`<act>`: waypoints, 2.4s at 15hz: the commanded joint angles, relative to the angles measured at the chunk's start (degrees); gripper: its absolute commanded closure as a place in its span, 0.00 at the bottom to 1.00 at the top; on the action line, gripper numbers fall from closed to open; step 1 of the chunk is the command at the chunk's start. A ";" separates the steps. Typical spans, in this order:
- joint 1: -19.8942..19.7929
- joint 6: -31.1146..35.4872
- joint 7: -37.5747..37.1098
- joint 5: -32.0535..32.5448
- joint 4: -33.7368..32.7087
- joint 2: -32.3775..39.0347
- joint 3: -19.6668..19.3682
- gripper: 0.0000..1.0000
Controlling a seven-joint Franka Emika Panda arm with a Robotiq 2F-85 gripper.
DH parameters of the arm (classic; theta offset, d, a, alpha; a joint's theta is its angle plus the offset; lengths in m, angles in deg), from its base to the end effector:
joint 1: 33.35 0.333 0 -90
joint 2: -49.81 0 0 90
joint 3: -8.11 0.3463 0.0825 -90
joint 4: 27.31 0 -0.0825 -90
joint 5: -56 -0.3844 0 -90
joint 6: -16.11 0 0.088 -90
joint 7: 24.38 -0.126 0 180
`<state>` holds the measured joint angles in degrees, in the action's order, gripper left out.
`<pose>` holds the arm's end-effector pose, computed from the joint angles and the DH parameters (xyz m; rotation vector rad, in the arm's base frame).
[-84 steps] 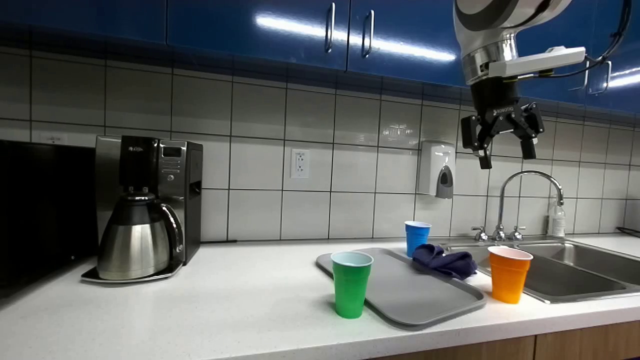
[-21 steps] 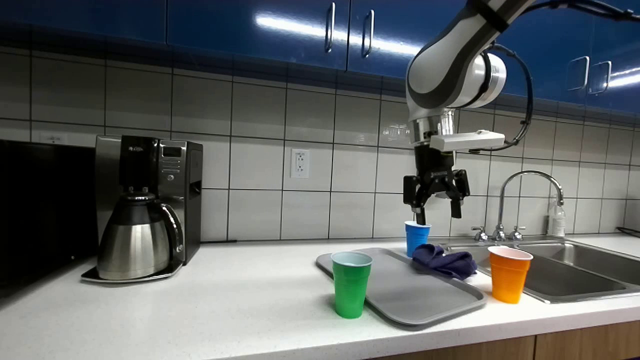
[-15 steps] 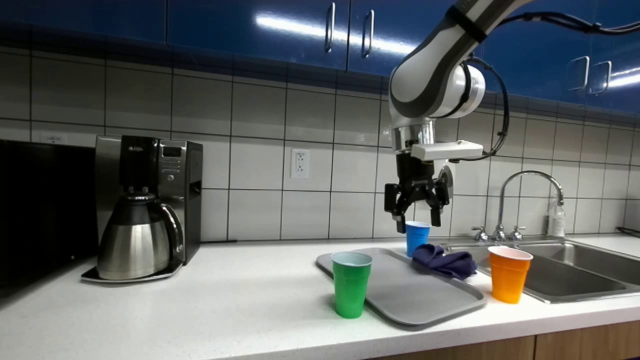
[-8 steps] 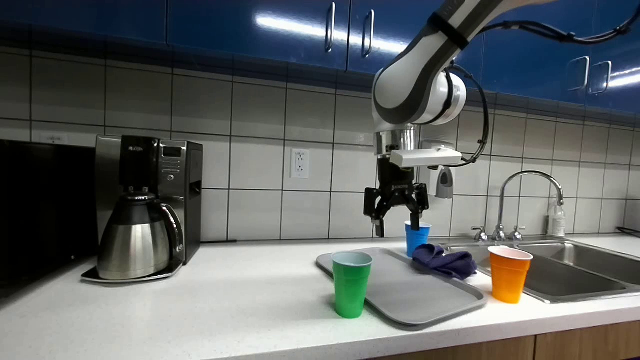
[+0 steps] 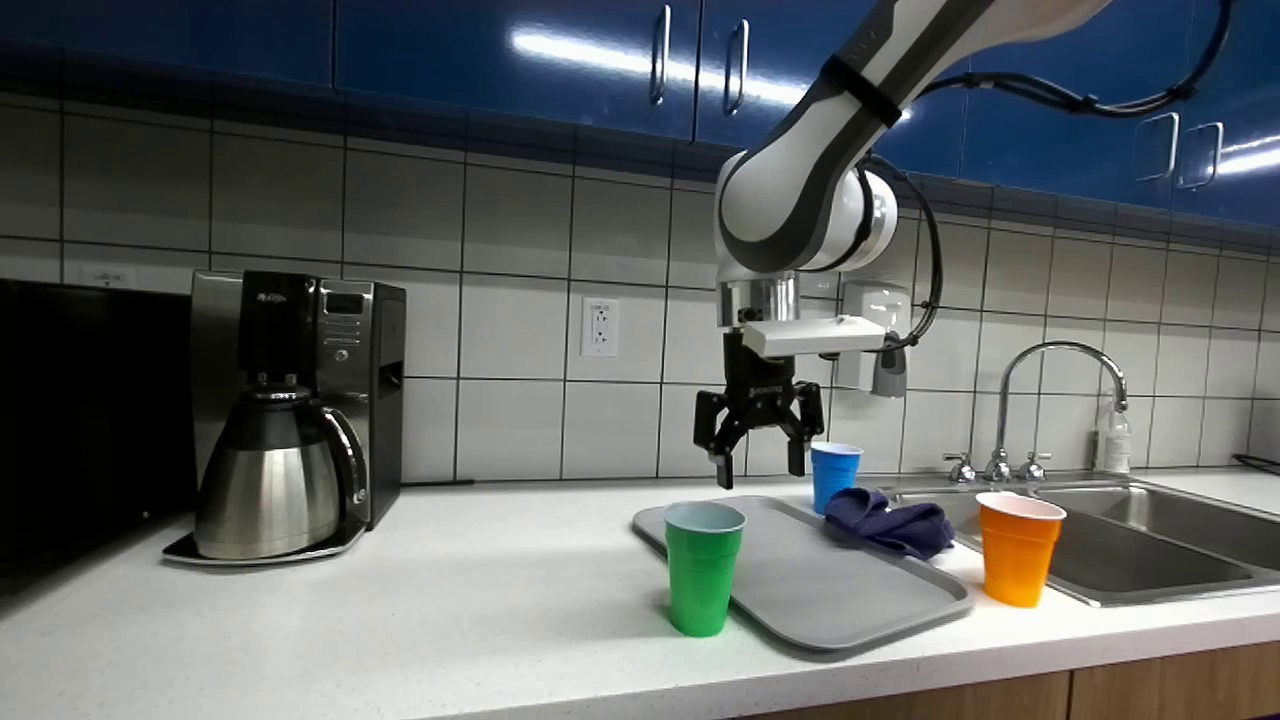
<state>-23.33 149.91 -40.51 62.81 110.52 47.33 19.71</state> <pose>0.4485 0.1739 0.3385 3.0320 0.2722 0.0052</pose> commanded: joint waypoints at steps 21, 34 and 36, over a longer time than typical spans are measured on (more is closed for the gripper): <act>2.27 9.42 0.97 -0.12 -3.20 11.16 -0.92 0.00; 2.27 9.51 2.72 -1.15 -2.67 11.59 -0.91 0.77; 2.22 9.41 2.96 -1.80 -2.58 11.43 -0.78 0.92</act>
<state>-21.29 159.43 -39.48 62.62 108.25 58.95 19.04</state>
